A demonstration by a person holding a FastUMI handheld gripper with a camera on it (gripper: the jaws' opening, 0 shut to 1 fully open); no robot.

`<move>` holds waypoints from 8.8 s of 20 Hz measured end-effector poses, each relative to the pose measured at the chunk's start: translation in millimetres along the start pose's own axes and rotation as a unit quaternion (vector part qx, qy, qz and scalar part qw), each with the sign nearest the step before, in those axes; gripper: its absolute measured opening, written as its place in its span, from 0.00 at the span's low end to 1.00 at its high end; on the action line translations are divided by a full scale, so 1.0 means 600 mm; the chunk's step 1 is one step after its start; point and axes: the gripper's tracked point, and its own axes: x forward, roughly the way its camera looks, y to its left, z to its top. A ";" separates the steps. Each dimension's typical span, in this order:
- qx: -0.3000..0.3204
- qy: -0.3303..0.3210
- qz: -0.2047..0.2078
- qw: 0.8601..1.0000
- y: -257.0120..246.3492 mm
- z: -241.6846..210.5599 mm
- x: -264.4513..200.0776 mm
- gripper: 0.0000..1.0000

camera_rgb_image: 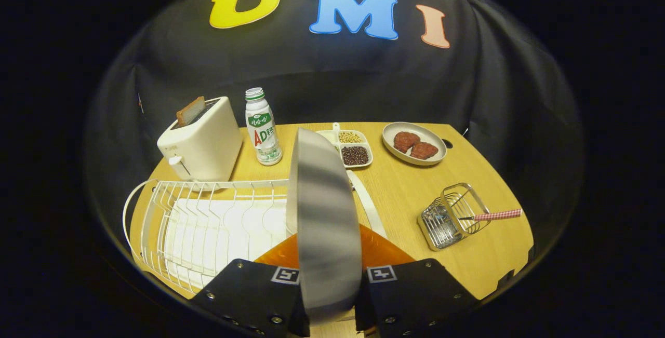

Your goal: Take the plate from the dish rack, then take the spoon from the basket and place it into the plate.

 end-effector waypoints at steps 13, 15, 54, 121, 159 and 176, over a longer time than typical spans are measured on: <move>-0.154 -0.064 -0.103 0.981 0.028 0.055 -0.123 0.31; -0.155 -0.074 -0.103 0.980 0.027 0.053 -0.160 0.31; 0.156 0.135 0.187 0.960 0.000 -0.352 -0.232 0.32; 0.367 -0.097 0.022 0.925 -0.405 -0.066 0.029 0.26; 0.129 -0.176 0.150 0.964 -0.172 0.075 -0.275 0.13; 0.035 -0.064 0.271 0.960 -0.002 -0.136 -0.307 0.13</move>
